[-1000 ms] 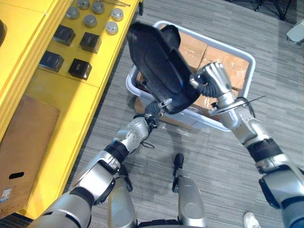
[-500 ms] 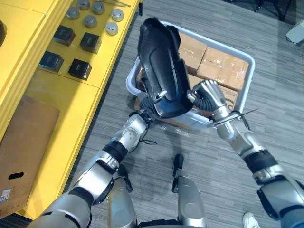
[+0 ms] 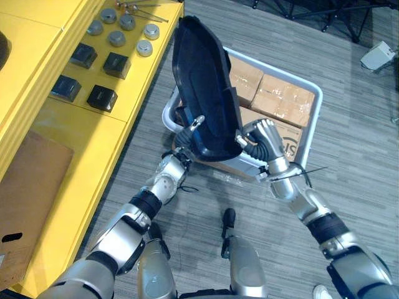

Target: Walk over and take plastic housings, then place them on the shelf

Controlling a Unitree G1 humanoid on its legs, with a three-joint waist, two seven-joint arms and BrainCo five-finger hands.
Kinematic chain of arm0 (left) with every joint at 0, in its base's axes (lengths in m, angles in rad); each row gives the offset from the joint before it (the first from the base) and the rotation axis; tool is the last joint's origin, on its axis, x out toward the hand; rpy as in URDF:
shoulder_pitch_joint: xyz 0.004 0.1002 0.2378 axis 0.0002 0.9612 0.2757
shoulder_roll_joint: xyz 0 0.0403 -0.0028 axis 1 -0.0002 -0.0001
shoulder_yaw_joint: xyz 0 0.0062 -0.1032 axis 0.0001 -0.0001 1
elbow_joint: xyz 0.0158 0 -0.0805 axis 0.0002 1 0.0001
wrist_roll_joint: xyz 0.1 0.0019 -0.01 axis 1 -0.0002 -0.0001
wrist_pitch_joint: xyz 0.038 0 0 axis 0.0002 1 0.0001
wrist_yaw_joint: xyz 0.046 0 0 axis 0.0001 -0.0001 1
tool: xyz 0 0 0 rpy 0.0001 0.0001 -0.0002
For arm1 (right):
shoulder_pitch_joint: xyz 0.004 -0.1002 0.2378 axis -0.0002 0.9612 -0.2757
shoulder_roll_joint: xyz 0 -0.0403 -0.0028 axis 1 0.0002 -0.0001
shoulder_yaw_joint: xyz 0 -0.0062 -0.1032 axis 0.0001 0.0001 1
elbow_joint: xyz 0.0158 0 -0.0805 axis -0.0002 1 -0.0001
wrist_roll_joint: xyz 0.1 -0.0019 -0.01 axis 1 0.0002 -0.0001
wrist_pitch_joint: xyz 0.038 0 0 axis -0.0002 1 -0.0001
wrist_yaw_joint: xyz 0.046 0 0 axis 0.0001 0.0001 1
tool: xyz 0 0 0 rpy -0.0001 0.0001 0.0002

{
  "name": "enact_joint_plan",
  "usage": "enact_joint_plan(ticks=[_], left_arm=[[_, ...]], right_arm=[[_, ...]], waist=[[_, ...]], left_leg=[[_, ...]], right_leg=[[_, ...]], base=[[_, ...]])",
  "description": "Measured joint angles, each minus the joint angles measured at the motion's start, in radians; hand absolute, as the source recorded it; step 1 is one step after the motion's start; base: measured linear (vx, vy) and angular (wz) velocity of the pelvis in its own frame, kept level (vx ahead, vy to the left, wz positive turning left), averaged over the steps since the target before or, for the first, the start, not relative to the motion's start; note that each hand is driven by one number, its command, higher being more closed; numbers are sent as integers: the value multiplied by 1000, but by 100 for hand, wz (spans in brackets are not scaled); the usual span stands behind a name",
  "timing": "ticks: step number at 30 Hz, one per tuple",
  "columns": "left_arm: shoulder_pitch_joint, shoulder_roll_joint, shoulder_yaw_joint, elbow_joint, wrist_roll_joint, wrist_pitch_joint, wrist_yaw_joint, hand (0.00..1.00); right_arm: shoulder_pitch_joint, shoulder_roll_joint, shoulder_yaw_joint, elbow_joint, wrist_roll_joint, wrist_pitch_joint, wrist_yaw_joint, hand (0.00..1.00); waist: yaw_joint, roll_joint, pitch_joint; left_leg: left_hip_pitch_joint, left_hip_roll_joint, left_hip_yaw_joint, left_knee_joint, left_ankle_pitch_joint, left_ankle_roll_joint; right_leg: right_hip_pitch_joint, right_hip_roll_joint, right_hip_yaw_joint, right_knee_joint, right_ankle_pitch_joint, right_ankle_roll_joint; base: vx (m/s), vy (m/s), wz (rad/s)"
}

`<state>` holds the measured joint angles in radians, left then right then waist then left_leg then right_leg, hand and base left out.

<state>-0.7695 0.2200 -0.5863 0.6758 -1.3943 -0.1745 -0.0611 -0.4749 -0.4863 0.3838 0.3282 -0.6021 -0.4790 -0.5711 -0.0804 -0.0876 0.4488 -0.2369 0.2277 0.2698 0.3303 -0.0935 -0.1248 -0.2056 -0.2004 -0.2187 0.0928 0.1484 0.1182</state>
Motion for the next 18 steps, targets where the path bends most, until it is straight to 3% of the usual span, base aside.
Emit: enact_joint_plan(ticks=[1, 2, 6, 8, 10, 15, 18], left_arm=[[18, 0, -10, -13, 2, -18, 0, 100], [45, 0, -13, -33, 19, -43, 0, 100], [121, -3, -17, -103, 68, -106, 1, 100], [155, -4, -17, -138, 136, -145, 20, 100], [223, -11, -4, -217, 252, -173, 79, 100], [384, -61, 94, -434, 562, -178, 214, 100], [467, -99, 142, -555, 754, -140, 296, 100]], right_arm=[[12, 0, 1, -10, 0, 0, -2, 100], [28, 0, 3, -23, 0, 0, -5, 0], [103, 7, 6, -86, 0, -14, -40, 0], [140, 20, 3, -106, 0, -26, -66, 0], [219, 36, 0, -160, 0, -27, -105, 0], [357, 109, -35, -353, -1, -17, -194, 0], [414, 143, -93, -466, 48, -1, -176, 0]], waist=[[-1, 0, 0], [-4, 0, 0], [-5, -2, -22], [-2, -2, -33], [10, -1, -85], [21, 6, -173], [42, 17, -224]], left_leg=[[11, -1, 5, -8, 0, 0], [24, -1, 5, -13, 0, -1], [52, -4, 7, -32, 0, -2], [71, -8, 7, -45, 2, -4], [82, -11, 11, -64, 4, -7], [155, -21, 19, -121, 8, -14], [196, -26, 43, -151, 10, -17]], right_leg=[[4, 0, 1, 0, 0, 0], [17, 0, 0, -1, -4, 1], [41, 0, -3, -10, -13, 5], [61, 0, -7, -23, -13, 6], [69, 0, -9, -38, -15, 8], [135, -1, -25, -71, -20, 15], [146, -2, -16, -71, -25, 19]], base=[[36, 6, -4], [46, 8, -2], [38, 4, 2], [38, 7, 2], [53, 8, 0], [84, 10, 2], [63, 14, -14]])
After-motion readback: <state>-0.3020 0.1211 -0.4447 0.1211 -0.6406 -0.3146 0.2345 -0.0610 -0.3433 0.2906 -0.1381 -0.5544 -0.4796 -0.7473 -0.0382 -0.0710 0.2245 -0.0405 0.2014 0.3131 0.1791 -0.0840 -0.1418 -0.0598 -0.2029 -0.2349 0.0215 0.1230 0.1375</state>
